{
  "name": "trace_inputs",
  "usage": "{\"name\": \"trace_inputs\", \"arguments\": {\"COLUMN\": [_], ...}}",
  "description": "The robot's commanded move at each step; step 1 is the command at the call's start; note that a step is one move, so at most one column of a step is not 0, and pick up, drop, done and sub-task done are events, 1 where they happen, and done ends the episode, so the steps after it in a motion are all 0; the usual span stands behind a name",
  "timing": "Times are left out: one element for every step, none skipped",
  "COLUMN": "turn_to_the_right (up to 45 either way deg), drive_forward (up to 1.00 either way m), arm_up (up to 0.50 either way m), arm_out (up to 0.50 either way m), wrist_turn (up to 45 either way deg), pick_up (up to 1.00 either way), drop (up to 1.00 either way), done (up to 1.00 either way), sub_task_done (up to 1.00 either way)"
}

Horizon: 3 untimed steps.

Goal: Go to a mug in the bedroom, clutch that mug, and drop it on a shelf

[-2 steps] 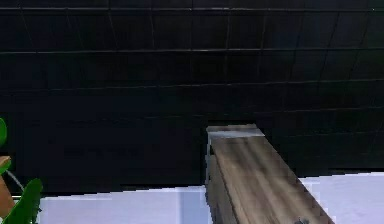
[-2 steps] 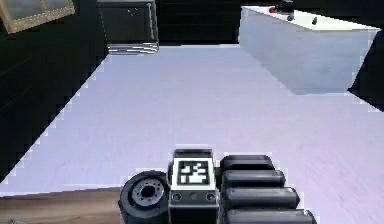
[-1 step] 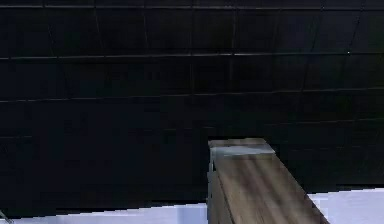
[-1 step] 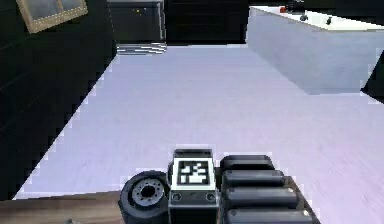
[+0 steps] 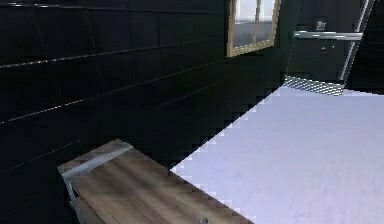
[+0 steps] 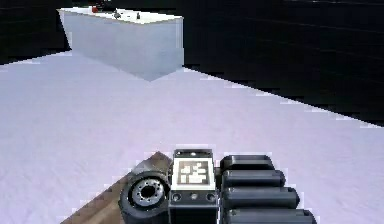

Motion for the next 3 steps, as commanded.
{"name": "trace_inputs", "arguments": {"turn_to_the_right": [45.0,42.0,3.0], "drive_forward": [0.0,0.0,0.0], "arm_up": [0.0,0.0,0.0], "arm_out": [0.0,0.0,0.0], "wrist_turn": [0.0,0.0,0.0], "pick_up": [0.0,0.0,0.0], "drop": [0.0,0.0,0.0], "done": [0.0,0.0,0.0], "sub_task_done": [0.0,0.0,0.0]}}
